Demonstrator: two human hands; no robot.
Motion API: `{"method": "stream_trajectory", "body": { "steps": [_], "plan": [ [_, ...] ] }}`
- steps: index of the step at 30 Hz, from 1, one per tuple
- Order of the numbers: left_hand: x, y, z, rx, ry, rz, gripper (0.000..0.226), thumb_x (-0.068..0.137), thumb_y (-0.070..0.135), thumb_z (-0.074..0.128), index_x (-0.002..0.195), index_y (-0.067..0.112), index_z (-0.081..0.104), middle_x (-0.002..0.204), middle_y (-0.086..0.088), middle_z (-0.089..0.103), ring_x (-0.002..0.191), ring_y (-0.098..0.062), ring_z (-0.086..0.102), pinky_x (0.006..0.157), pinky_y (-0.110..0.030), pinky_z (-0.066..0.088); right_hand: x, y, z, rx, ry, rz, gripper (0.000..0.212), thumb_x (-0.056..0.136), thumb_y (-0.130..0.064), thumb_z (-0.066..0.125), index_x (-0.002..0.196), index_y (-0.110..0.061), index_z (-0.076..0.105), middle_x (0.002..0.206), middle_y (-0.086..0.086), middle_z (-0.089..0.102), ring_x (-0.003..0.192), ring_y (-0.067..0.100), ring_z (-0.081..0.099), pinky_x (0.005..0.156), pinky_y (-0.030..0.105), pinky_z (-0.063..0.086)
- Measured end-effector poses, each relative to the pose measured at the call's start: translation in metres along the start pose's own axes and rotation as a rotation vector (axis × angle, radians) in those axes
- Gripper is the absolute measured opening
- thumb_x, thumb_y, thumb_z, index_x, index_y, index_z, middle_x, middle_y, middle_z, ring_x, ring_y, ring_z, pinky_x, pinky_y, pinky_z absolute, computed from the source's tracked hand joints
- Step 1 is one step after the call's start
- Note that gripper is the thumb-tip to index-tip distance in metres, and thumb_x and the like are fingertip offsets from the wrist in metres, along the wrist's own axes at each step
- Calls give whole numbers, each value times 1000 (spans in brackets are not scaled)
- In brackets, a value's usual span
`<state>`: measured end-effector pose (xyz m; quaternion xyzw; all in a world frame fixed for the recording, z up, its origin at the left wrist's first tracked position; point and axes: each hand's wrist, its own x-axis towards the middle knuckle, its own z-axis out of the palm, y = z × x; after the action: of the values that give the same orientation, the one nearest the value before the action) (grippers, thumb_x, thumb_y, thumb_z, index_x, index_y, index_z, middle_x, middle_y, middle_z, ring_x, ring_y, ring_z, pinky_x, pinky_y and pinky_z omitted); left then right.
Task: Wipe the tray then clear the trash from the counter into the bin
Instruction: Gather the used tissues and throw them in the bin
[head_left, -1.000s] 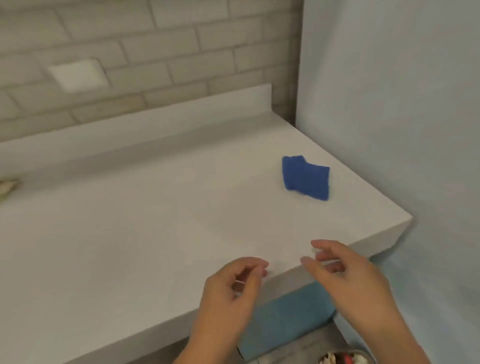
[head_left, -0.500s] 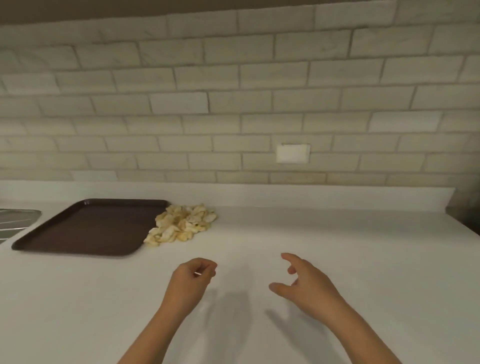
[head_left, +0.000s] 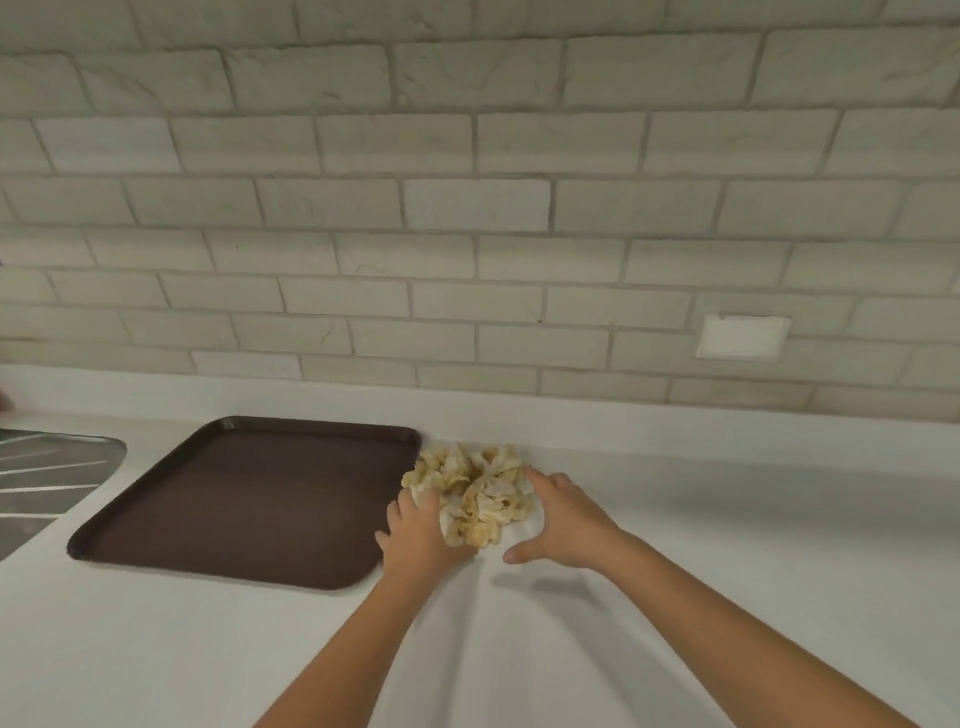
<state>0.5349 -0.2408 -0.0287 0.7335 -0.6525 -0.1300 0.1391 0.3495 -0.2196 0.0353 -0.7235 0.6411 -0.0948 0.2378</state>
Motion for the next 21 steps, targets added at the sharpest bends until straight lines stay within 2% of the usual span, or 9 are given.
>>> {"method": "stream_trajectory", "body": {
  "steps": [3, 4, 6, 8, 10, 12, 15, 18, 21],
  "plan": [
    [12, -2, 21, 268, -81, 50, 86, 75, 71, 54, 145, 31, 22, 152, -4, 20, 140, -29, 17, 109, -56, 15, 48, -7, -3, -146, 12, -50, 124, 58, -57, 80, 150, -30, 2, 153, 7, 14, 140, 27, 20, 111, 42, 29],
    [12, -4, 27, 313, -69, 81, 78, 79, 69, 50, 143, 30, 27, 150, -4, 24, 140, -28, 20, 109, -55, 15, 63, -8, -3, -187, -4, -58, 127, 57, -60, 80, 150, -31, -2, 156, 8, 7, 143, 28, 13, 113, 44, 24],
    [13, -7, 37, 261, -3, 177, 59, 84, 61, 51, 132, 28, 42, 137, 1, 40, 129, -22, 35, 107, -40, 27, 91, -9, 2, -243, -62, -67, 134, 54, -65, 78, 149, -33, -10, 158, 8, -11, 146, 29, -4, 116, 51, 11],
    [10, -13, 43, 118, 60, 275, 39, 83, 49, 61, 112, 23, 57, 115, 6, 52, 108, -18, 49, 90, -30, 41, 114, -7, 12, -296, -132, -78, 139, 51, -68, 77, 147, -34, -17, 156, 7, -23, 144, 32, -15, 115, 58, 2],
    [9, -20, 47, -5, 122, 345, 25, 70, 37, 77, 82, 21, 62, 87, 7, 57, 79, -19, 58, 64, -30, 48, 129, -1, 26, -340, -183, -93, 140, 48, -72, 76, 147, -36, -17, 155, 7, -26, 142, 35, -19, 112, 62, -1],
    [10, -28, 50, -72, 152, 399, 22, 67, 24, 78, 69, 19, 57, 74, 6, 54, 64, -18, 55, 52, -30, 45, 133, 4, 38, -323, -195, -93, 134, 46, -78, 70, 148, -37, -8, 157, 6, -16, 144, 36, -12, 112, 62, 2],
    [15, -29, 42, -241, 196, 315, 14, 80, 7, 64, 76, 15, 53, 80, 5, 50, 70, -15, 48, 61, -27, 36, 132, 18, 45, -214, -31, -127, 103, 54, -80, 55, 143, -36, 25, 152, 1, 21, 138, 30, 22, 110, 48, 26],
    [25, -22, 17, -408, 290, 213, 12, 81, 9, 65, 81, 17, 55, 80, 13, 48, 72, -5, 49, 62, -13, 34, 130, 37, 52, -227, 120, -220, 79, 63, -74, 34, 124, -28, 54, 131, -2, 46, 114, 26, 45, 92, 36, 41],
    [51, -8, -10, -527, 360, 179, 11, 84, 14, 63, 92, 18, 57, 89, 11, 56, 78, -2, 53, 66, -9, 37, 123, 59, 65, -239, 232, -300, 58, 69, -61, 39, 97, -19, 68, 102, 3, 60, 84, 28, 58, 70, 36, 49]
  ]
}}
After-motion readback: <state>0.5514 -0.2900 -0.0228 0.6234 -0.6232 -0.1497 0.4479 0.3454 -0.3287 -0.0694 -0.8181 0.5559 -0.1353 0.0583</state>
